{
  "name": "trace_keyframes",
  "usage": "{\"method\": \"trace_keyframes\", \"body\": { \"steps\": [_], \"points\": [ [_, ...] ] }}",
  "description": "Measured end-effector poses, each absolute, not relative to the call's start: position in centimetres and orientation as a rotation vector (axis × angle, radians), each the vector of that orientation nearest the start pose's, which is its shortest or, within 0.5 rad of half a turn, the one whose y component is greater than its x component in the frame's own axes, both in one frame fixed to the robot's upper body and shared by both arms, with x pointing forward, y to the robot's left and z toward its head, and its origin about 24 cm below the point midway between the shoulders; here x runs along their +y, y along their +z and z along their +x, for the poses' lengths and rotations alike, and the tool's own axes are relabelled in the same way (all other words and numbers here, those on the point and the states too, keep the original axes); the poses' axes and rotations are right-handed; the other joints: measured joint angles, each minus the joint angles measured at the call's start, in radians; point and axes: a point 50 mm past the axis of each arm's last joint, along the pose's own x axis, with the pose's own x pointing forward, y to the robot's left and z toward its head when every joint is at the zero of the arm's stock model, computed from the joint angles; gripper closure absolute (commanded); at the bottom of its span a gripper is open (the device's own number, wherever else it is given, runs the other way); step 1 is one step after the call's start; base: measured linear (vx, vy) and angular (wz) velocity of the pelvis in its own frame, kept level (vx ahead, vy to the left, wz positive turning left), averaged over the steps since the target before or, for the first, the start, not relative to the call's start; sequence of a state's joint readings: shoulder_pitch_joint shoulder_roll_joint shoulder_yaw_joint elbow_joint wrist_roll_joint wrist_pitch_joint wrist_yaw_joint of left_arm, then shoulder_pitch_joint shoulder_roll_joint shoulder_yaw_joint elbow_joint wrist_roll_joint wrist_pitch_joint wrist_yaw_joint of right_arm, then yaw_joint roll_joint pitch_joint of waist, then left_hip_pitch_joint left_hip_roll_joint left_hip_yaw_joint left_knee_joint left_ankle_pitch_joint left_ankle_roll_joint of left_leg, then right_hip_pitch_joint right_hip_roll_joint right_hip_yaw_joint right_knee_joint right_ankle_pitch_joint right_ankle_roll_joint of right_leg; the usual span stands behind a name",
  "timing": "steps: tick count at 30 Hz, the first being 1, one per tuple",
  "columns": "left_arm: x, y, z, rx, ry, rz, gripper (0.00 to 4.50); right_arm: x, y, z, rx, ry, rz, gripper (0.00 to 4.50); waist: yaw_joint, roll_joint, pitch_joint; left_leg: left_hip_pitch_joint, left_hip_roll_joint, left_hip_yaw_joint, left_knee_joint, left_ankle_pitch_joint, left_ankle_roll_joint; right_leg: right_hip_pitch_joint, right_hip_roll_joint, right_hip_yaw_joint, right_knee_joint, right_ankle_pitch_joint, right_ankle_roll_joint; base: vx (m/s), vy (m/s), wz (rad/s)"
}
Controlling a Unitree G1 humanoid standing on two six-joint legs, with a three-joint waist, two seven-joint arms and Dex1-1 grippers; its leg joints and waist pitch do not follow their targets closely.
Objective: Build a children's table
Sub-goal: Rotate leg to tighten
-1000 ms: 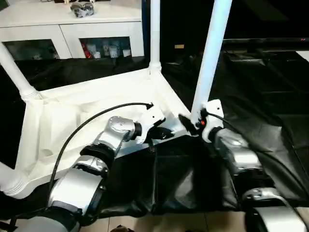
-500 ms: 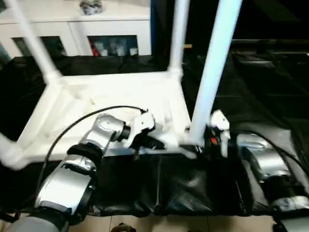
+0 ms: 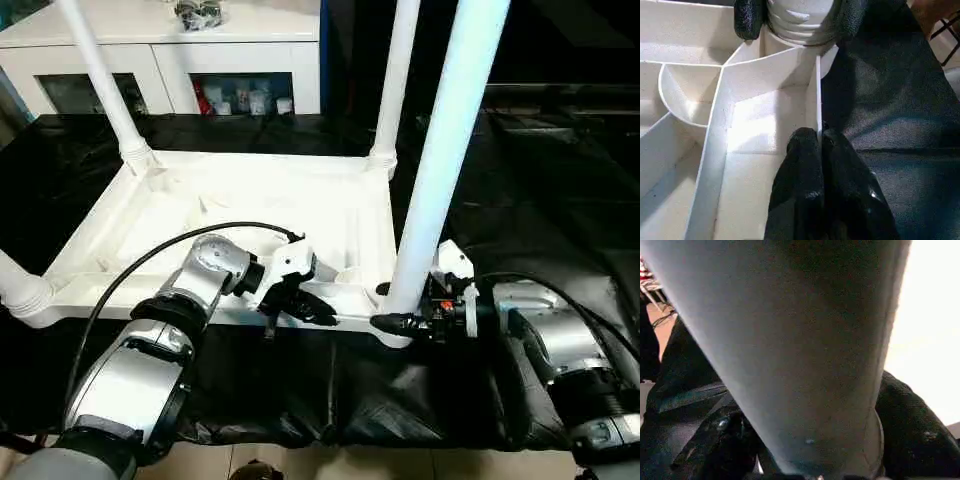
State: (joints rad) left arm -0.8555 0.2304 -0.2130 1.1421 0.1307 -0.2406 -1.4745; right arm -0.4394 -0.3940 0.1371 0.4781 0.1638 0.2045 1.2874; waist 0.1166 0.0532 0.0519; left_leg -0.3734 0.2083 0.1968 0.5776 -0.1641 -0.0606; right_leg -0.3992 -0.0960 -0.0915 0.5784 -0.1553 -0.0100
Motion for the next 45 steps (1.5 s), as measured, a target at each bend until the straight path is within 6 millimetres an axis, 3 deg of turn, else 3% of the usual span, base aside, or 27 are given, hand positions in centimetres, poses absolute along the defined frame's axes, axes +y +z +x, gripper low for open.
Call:
{"method": "trace_keyframes", "body": {
  "steps": [5,7,14,19,20,21,28,37,42,45],
  "points": [
    [11.5,5.1,33.5,0.45,-1.558,0.407,4.5,-15.6,4.0,29.9,0.368,1.181,-0.054,1.8,-0.005,0.0,0.0,0.002,0.0,0.0,0.0,0.0,0.0,0.0,0.0,0.0,0.0,0.0,-0.001,0.0,0.0,0.0],
    [11.5,5.1,34.1,0.438,-1.448,0.403,4.5,-14.9,3.6,31.2,0.335,1.01,-0.017,1.81,-0.019,-0.001,0.0,0.004,0.0,0.0,0.0,0.0,0.0,0.001,0.0,0.0,0.0,-0.002,0.003,0.0,0.0,0.0],
    [8.8,4.5,34.7,0.414,-1.279,0.321,4.5,-14.2,3.4,33.8,0.307,0.609,0.063,1.81,-0.058,-0.002,0.0,0.006,-0.001,-0.001,0.001,0.0,0.0,0.001,0.0,0.0,-0.002,-0.002,0.003,0.0,0.0,0.0],
    [7.8,4.4,34.9,0.398,-1.204,0.294,4.5,-13.5,3.4,34.6,0.278,0.459,0.065,1.81,-0.061,-0.001,-0.001,0.006,-0.001,-0.001,-0.001,0.0,0.0,0.0,0.0,0.0,-0.002,-0.002,0.003,0.0,0.0,0.0],
    [7.7,4.4,34.9,0.396,-1.202,0.294,4.5,-13.4,3.3,34.6,0.268,0.45,0.063,1.25,-0.061,0.0,-0.001,0.006,-0.001,-0.001,-0.001,0.0,0.0,0.001,0.0,0.0,-0.002,-0.002,0.003,0.0,0.0,0.0],
    [7.7,4.4,34.9,0.396,-1.201,0.294,4.5,-13.4,3.3,34.6,0.259,0.447,0.061,1.12,-0.061,0.0,-0.001,0.006,-0.001,-0.001,-0.001,0.0,0.0,0.001,0.0,0.0,-0.002,-0.002,0.003,0.0,0.0,0.0],
    [7.2,4.6,34.7,0.369,-1.255,0.307,4.5,-14.1,3.5,34.4,0.245,0.524,0.02,0.64,-0.051,0.001,-0.001,0.003,-0.001,-0.001,-0.001,0.0,0.0,0.0,0.0,0.0,-0.001,0.002,-0.002,0.0,0.0,0.0],
    [9.4,4.8,34.0,0.4,-1.426,0.344,4.5,-15.8,3.8,31.7,0.288,0.933,-0.051,0.64,-0.024,0.0,0.0,0.002,0.0,-0.001,-0.002,0.0,0.0,-0.001,0.0,-0.001,-0.001,0.0,0.0,0.0,0.0,0.0],
    [10.4,4.9,33.7,0.417,-1.504,0.367,4.5,-16.1,4.2,30.8,0.341,1.112,-0.059,0.64,-0.021,0.0,0.0,0.002,0.0,0.0,-0.002,0.0,0.0,0.0,0.0,0.0,-0.001,0.0,0.0,0.0,0.0,0.0],
    [10.8,5.0,33.5,0.43,-1.537,0.382,4.5,-16.1,4.3,30.4,0.368,1.182,-0.073,0.9,-0.018,0.0,0.0,0.002,0.0,0.0,-0.002,0.0,0.0,0.0,0.0,0.0,0.0,0.0,0.0,0.0,0.0,0.0]
  ]
}}
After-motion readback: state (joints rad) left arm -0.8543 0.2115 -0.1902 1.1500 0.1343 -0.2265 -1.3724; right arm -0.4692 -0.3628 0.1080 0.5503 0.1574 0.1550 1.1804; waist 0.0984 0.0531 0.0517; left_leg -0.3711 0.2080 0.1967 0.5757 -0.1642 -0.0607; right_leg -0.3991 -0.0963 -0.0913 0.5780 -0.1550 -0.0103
